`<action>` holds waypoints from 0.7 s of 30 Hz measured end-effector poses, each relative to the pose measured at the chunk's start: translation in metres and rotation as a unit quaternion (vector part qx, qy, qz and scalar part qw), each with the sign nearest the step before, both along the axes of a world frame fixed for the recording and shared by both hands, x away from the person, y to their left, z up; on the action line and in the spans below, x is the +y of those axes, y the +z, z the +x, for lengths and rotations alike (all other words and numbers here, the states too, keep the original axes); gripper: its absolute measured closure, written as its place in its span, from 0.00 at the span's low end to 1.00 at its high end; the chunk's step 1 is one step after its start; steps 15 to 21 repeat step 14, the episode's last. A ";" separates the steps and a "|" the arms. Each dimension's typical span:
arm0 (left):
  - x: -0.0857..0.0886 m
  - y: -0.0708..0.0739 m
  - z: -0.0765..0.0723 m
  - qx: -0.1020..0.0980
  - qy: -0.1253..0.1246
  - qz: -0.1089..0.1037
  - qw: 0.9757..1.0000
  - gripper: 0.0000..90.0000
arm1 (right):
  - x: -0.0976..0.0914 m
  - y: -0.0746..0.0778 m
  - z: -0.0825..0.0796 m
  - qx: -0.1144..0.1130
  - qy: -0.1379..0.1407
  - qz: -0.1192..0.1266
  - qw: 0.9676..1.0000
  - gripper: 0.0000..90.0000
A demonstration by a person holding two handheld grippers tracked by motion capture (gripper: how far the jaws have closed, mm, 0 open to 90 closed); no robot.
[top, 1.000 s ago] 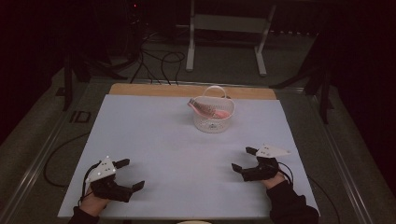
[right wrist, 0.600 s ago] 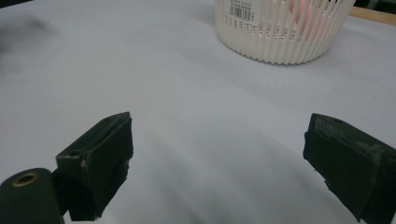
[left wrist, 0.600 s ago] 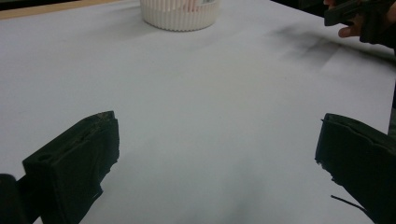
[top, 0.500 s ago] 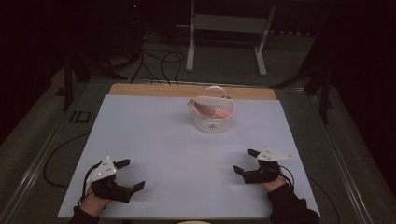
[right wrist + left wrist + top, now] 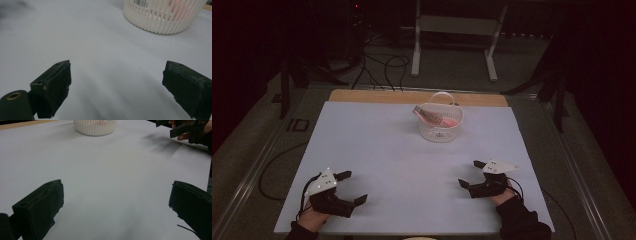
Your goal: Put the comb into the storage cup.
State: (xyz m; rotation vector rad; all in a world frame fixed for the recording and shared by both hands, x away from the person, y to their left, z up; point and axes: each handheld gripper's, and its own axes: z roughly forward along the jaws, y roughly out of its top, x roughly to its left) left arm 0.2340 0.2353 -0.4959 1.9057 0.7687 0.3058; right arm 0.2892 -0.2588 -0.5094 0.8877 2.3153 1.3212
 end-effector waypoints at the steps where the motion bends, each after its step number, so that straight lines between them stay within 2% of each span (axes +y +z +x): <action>1: 0.000 0.000 0.000 0.000 0.000 0.001 1.000 0.00 | 0.000 0.000 0.000 -0.001 0.002 0.001 1.000 0.09; 6: 0.000 0.000 -0.001 -0.001 0.001 0.001 1.000 0.00 | 0.002 0.001 -0.001 -0.001 0.002 -0.006 1.000 0.09; 13: 0.000 0.000 0.000 -0.001 0.000 0.002 1.000 0.00 | 0.006 0.000 -0.002 0.001 0.008 -0.033 0.999 0.09; 21: 0.000 0.000 0.000 -0.001 0.000 0.002 1.000 0.00 | 0.006 0.000 -0.002 0.001 0.008 -0.034 0.999 0.09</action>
